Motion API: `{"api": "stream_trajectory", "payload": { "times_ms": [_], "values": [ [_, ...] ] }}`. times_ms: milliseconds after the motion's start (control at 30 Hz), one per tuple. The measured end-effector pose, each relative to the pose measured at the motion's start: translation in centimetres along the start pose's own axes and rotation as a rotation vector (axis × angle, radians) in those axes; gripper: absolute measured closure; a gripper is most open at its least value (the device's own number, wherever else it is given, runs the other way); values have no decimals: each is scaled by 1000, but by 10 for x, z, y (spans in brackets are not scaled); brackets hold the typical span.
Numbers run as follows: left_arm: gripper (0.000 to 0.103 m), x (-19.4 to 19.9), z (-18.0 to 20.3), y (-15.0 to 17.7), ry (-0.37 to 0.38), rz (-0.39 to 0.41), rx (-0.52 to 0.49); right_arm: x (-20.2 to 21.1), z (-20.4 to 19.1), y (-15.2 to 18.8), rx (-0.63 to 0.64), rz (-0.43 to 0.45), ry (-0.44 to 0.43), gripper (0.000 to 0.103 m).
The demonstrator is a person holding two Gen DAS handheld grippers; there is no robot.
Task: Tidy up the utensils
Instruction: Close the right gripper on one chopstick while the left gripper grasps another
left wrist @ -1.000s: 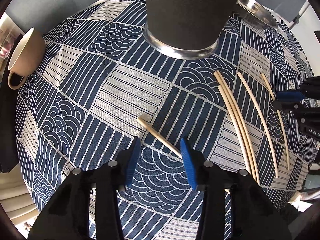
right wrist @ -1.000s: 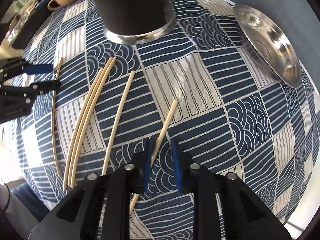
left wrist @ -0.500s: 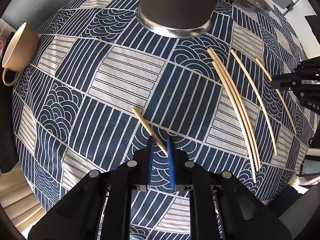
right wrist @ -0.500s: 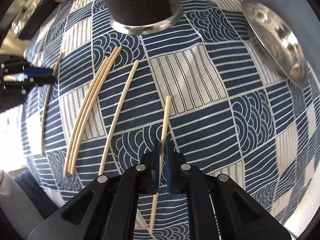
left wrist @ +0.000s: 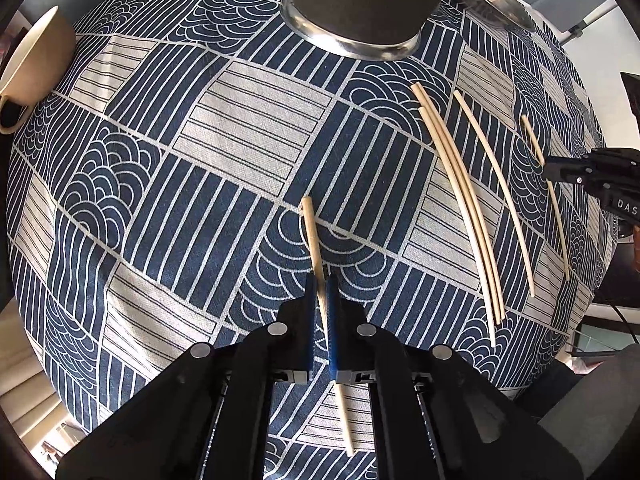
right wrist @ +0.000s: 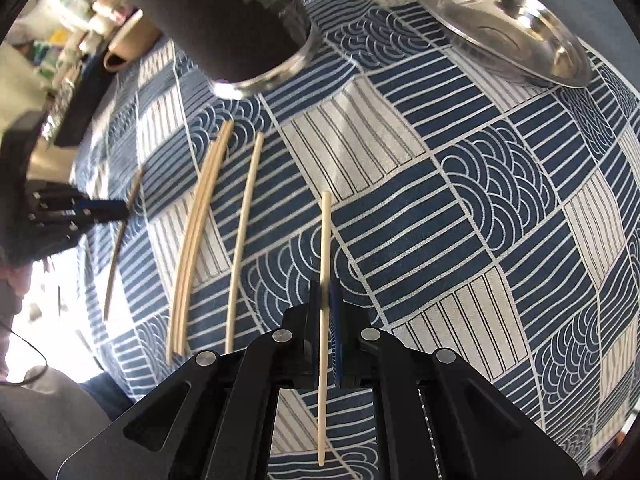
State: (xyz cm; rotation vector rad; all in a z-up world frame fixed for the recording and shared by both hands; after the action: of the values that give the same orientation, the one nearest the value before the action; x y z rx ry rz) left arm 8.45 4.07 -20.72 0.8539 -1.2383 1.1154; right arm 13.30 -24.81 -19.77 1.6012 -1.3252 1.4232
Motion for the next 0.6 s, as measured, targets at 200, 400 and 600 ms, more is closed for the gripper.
{"api": "stream_trajectory", "payload": {
  "times_ms": [200, 400, 600],
  "values": [
    [98, 9, -2, 10, 21, 8, 11, 26, -21, -16, 13, 60, -4, 99],
    [98, 37, -9, 19, 10, 32, 9, 36, -48, -27, 57, 113, -32, 99],
    [99, 56, -20, 15, -12, 50, 13, 62, -68, -39, 115, 186, -27, 99]
  ]
}}
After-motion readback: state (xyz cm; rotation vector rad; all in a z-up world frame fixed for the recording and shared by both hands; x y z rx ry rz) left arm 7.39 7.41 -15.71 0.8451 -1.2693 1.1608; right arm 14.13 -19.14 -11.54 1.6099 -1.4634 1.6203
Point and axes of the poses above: each gripper's, at about its wrist camera, not at the fingertips, and x roughly against the way its jaws point, z to its right, y to its underside, the point moved 5 cm from there along -x, roughly the way its jaws point
